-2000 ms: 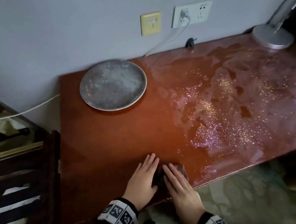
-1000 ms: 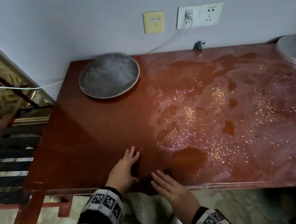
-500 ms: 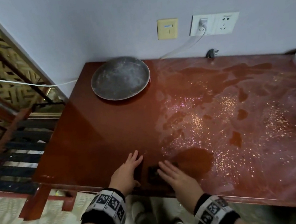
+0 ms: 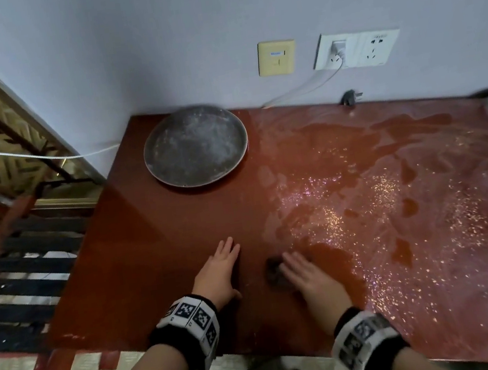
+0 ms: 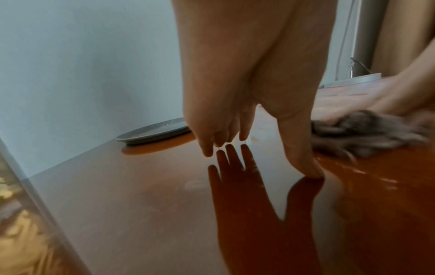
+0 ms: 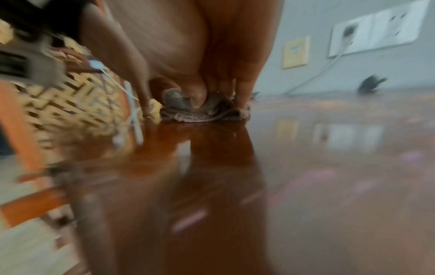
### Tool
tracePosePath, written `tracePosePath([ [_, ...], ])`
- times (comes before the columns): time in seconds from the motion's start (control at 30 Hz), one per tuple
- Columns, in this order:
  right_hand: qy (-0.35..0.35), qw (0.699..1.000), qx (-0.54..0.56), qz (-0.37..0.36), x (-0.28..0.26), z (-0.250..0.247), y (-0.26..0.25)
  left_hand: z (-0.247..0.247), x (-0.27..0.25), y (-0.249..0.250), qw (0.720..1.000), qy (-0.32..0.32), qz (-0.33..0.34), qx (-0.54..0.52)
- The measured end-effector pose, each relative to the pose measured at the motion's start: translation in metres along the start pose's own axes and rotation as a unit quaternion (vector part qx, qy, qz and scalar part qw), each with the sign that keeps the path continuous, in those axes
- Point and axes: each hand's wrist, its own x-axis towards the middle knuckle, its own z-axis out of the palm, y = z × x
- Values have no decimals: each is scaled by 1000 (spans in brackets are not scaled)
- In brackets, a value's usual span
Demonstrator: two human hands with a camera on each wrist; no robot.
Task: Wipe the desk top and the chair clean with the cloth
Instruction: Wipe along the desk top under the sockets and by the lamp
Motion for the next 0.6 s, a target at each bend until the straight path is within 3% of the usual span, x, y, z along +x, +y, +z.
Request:
tracePosePath([
  [0.07,18,993,13,112,21,-11,16,-6,7,-4,1000,-7,0,-1],
  [0.1,5,993,8,119,26,-14,14,-9,10,-6,1000,-9,1,-1],
  [0.17,6,999,3,40,20,1,-2,-15,16,-8,1000,-14,9,1],
  [0.2,-4,999,3,-40,11,17,-11,-17,19,-8,1000,-14,12,2],
  [0.3,-56,969,-31,-239,-14,45,-24,-24,27,-7,1000,-17,14,3],
  [0.37,-52,967,-26,-246,-1,32,-13,-28,31,-7,1000,-24,15,5],
  [0.5,-78,988,19,-132,33,4,1,-32,35,-9,999,-29,12,10],
  [0.6,-46,963,-32,-263,5,28,-4,-32,34,-7,999,-31,4,9],
])
